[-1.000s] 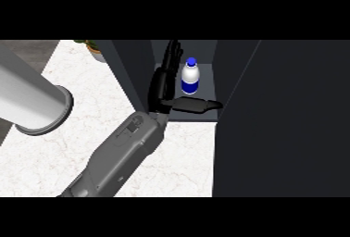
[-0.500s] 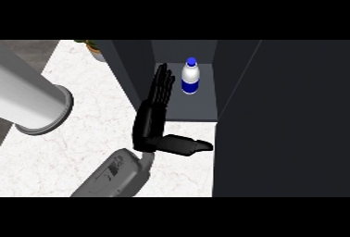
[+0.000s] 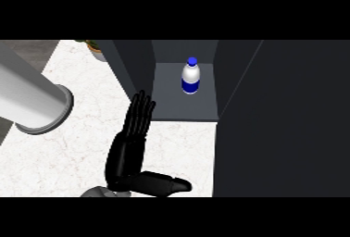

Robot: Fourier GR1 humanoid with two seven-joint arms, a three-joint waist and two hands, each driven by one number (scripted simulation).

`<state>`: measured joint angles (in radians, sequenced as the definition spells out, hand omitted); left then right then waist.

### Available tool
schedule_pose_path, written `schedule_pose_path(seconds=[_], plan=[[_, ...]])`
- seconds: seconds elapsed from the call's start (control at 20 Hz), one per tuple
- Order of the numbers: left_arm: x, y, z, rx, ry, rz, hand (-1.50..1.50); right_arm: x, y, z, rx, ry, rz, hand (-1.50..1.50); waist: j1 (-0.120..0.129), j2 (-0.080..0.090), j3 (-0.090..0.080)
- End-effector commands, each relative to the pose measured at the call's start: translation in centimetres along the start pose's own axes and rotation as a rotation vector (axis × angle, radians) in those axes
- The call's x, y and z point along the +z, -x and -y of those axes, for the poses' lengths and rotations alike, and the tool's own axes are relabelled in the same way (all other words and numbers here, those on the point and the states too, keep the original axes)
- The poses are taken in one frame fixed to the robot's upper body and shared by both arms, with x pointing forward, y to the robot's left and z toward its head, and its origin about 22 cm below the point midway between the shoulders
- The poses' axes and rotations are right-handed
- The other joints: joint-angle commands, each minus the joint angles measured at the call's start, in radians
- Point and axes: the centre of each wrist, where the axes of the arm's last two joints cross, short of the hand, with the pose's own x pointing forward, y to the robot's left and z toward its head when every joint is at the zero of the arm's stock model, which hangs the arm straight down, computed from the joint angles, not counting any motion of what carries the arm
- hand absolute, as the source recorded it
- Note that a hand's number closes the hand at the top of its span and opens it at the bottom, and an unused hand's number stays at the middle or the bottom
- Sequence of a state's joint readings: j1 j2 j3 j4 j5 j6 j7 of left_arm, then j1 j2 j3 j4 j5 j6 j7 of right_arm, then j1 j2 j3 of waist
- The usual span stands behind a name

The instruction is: Pick up the bottled water, place it into the cabinet and close the cabinet

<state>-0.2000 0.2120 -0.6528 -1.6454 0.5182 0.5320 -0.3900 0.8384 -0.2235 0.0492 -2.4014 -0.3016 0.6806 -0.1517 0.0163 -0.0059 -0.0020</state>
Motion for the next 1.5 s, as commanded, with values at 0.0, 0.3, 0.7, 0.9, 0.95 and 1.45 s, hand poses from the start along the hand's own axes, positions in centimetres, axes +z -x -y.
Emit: schedule_pose_path(seconds=[0.0, 0.3, 0.7, 0.9, 0.95, 1.45], plan=[[2.0, -1.8, -2.3, 0.002, -0.022, 0.006, -1.5, -1.1, -3.9, -2.0, 0.094, -0.121, -0.021, 1.5, -0.009, 0.0, 0.0], [5.0, -2.8, -3.2, -0.022, -0.051, 0.026, -1.5, -2.5, -4.6, -4.2, 0.074, -0.189, -0.033, 1.5, -0.008, -0.003, -0.002], [6.6, -4.9, -5.2, -0.021, -0.073, 0.032, -1.5, -4.6, -4.3, -6.6, 0.052, -0.24, -0.009, 1.5, -0.013, -0.009, -0.003], [7.5, -5.7, -6.9, -0.02, -0.099, 0.047, -1.5, -5.9, -4.8, -8.2, 0.067, -0.259, 0.026, 1.5, -0.003, -0.009, -0.005], [7.8, -4.7, -7.2, -0.03, -0.111, 0.029, -1.5, -6.3, -4.8, -8.5, 0.083, -0.279, 0.031, 1.5, -0.006, -0.006, -0.006], [8.0, -6.7, -9.7, -0.028, -0.109, 0.039, -1.5, -10.6, -4.2, -10.1, 0.171, -0.359, 0.072, 1.5, 0.012, -0.008, -0.009]])
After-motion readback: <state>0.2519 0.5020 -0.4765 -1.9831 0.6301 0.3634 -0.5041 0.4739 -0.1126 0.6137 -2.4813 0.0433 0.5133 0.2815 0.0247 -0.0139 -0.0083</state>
